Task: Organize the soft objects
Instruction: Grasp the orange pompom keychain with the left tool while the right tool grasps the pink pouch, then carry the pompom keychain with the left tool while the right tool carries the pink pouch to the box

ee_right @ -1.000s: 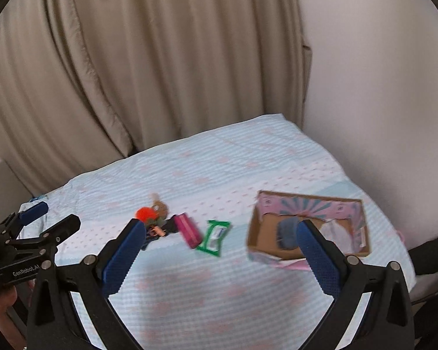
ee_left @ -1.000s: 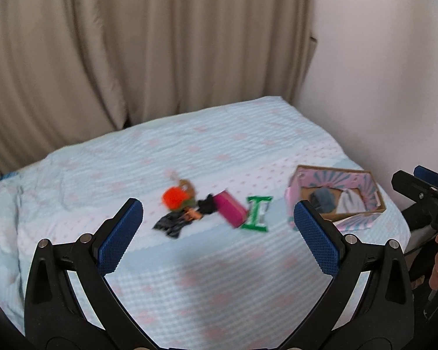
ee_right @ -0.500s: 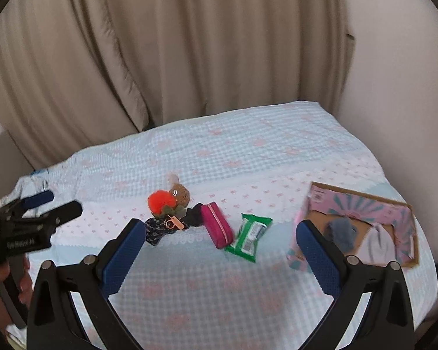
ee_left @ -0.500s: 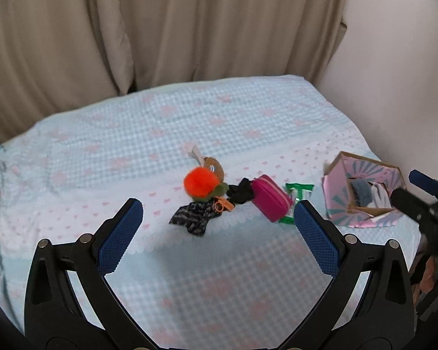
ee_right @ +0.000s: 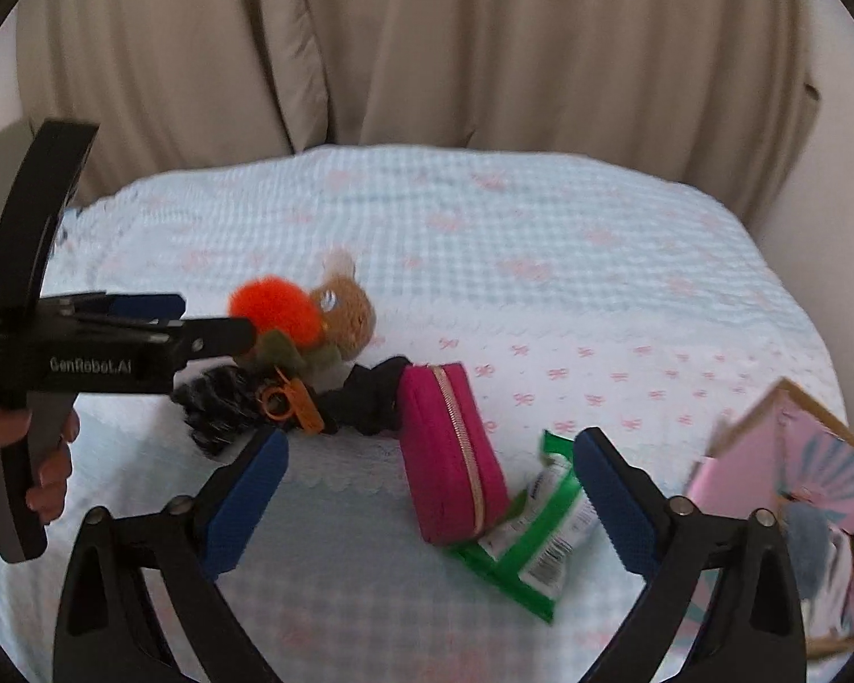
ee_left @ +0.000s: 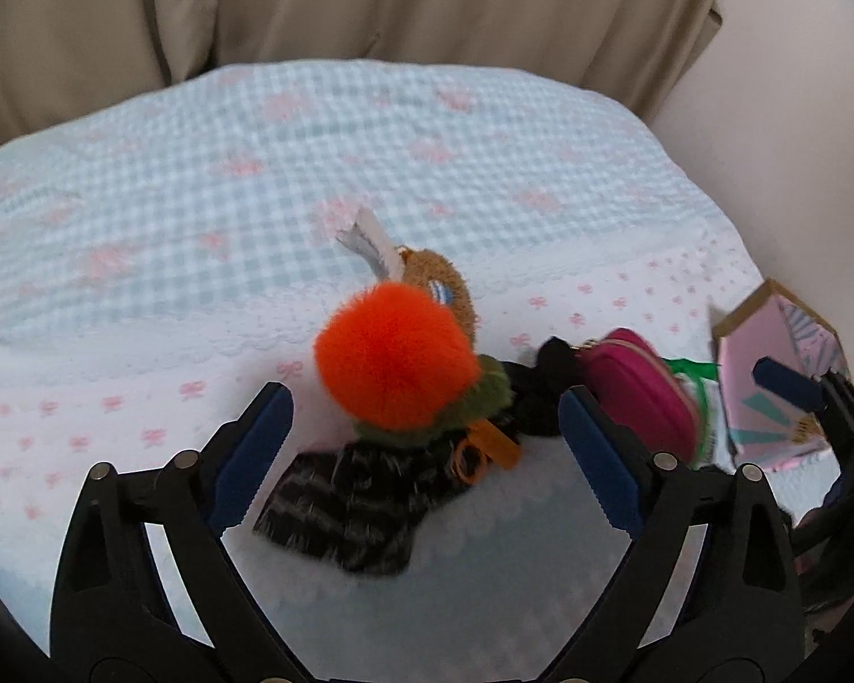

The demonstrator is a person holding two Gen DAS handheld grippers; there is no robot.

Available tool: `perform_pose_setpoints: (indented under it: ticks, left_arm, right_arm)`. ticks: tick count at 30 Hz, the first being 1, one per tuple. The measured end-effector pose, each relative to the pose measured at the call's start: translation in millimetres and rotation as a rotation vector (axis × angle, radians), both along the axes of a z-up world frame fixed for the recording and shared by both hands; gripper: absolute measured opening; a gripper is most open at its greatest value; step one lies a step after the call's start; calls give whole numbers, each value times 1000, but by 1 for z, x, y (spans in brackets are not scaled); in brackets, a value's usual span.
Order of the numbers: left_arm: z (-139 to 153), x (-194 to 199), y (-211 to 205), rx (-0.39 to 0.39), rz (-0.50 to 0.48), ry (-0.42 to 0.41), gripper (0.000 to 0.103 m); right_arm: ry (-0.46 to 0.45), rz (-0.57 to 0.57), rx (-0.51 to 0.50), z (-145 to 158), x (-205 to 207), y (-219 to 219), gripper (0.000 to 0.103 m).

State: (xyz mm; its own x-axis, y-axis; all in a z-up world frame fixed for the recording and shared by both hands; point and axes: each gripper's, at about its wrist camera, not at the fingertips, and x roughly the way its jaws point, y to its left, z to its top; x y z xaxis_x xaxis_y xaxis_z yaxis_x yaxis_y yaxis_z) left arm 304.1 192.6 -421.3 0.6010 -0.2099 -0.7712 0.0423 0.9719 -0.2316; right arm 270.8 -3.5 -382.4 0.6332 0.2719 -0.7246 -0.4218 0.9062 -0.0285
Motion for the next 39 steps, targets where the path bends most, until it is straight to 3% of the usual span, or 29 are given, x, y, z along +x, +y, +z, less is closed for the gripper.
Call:
perform_pose_setpoints:
  ticks: [8,11,13,16,18,21,30,39]
  left_arm:
    - [-34,31,-1,7,3,31,81]
    - [-41,36,2,-12,6,51,64]
    - [-45,39,5,-27,5,71,45]
    - [-48,41,8,-47,7,84,35]
    - [-46,40,10,-55,11,79,32]
    - [-39,39,12,-57,12,60,31]
    - [-2,29,13,-45,10,14,30]
    - [76,1,-7,-6,-11,-31,29]
  right_arm:
    - [54,26,-71,-49,30,9,92]
    - [77,35,-79,-59,38,10,78]
    - [91,45,-81,-64,42,13,71]
    - [105,61,-94,-71,46,18,56]
    - [112,64,-101,-74,49,20,41]
    - [118,62,-89,-74,49,18,34]
    - [106,14,-56,-56,44,8,31]
    - [77,-37,40,15,28,-17,31]
